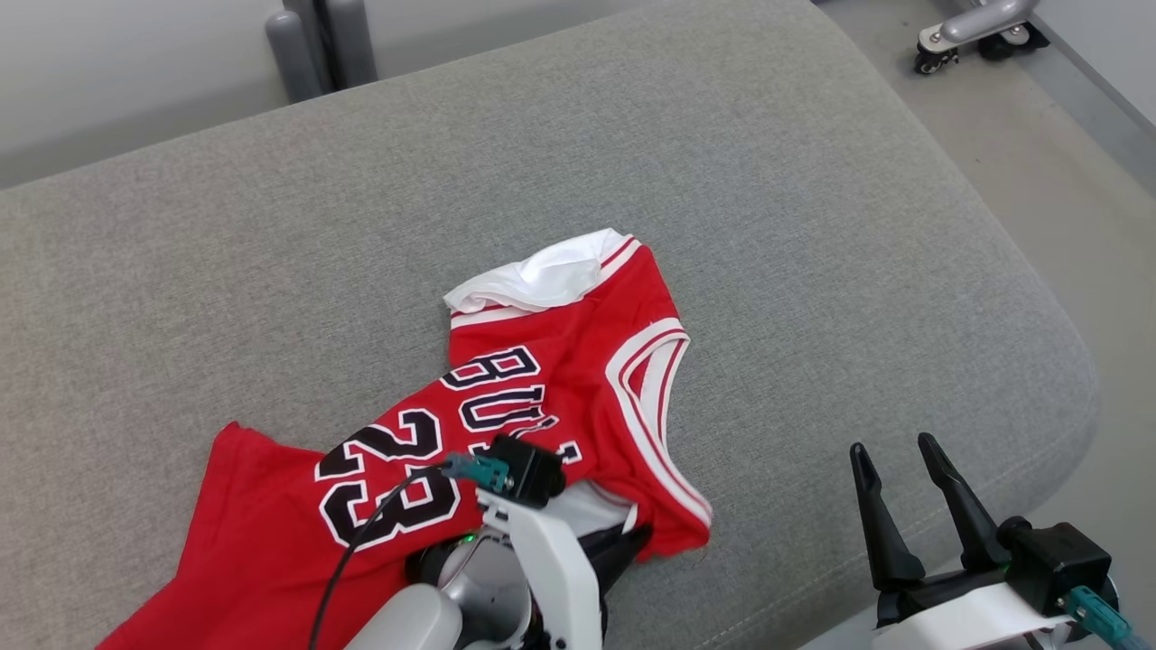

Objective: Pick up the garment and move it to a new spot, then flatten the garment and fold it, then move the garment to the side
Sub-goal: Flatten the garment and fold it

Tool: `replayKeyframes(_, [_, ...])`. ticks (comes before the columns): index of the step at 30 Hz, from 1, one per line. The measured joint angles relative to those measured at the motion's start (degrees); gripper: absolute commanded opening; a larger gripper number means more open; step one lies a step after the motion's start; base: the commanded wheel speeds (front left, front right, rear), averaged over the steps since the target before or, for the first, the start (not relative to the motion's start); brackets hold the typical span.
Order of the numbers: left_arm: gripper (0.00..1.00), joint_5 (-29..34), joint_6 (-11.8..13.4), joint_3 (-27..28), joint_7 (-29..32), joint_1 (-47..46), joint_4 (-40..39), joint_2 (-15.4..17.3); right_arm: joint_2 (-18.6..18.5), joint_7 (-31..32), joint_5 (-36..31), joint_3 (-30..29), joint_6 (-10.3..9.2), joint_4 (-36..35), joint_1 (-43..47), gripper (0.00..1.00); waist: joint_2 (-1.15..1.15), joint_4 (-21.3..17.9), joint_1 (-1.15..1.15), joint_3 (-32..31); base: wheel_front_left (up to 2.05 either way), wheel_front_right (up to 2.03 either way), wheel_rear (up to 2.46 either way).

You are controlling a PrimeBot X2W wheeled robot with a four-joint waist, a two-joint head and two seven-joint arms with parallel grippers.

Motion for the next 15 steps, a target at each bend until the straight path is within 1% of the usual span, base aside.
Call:
replayKeyframes(1, [0.0, -0.83, 0.03, 0.25, 0.38, -0.4, -0.54, -0.47, 0.0, 0.0, 0.02, 0.08, 0.0, 0.01, -0.02, 1.0, 0.0, -0.17, 0.0, -0.02, 0.0, 0.0, 0.0])
replayKeyframes(3, [0.0, -2.52, 0.98, 0.8, 0.56, -1.37, -1.33, -1.74, 0.0, 0.0, 0.32, 0.33, 0.0, 0.03, -0.12, 1.0, 0.0, -0.59, 0.0, -0.02, 0.0, 0.0, 0.0])
replayKeyframes(4, [0.0, -3.89, 1.62, 1.02, 0.56, -1.8, -1.77, -2.42, 0.01, 0.0, 0.6, 0.49, 0.0, 0.05, -0.24, 1.0, 0.0, -0.85, 0.0, 0.01, 0.0, 0.0, 0.0])
replayKeyframes(6, [0.0, -8.46, 3.76, 1.76, 0.44, -2.05, -2.26, -3.57, 0.0, 0.0, 0.87, 0.73, 0.0, 0.04, -0.62, 1.0, 0.0, -1.34, 0.0, 0.14, 0.0, 0.0, 0.0])
replayKeyframes(7, [0.0, -10.67, 4.9, 1.67, 0.51, -2.19, -2.29, -3.65, 0.0, 0.0, 1.07, 0.94, 0.0, 0.04, -0.66, 1.0, 0.0, -1.6, 0.0, 0.23, 0.0, 0.0, 0.0])
replayKeyframes(8, [0.0, -12.95, 6.67, 1.75, -0.68, -2.4, -2.55, -3.69, -0.01, 0.0, 1.09, 1.12, 0.0, 0.05, -0.65, 1.0, 0.0, -1.85, 0.0, 0.33, 0.0, 0.0, 0.0])
replayKeyframes(10, [0.0, -18.4, 9.48, -0.21, -1.93, -3.81, -3.1, -3.46, 0.0, 0.0, 1.29, 1.53, 0.0, 0.1, -0.66, 1.0, 0.0, -2.47, 0.0, 0.6, 0.0, 0.0, 0.0])
replayKeyframes(15, [0.0, -32.79, 16.95, -3.56, -9.02, -5.66, -3.1, -3.74, 0.0, 0.0, 1.57, 1.55, 0.0, 0.16, -0.87, 1.0, 0.0, -3.89, 0.0, 1.44, 0.0, 0.0, 0.0])
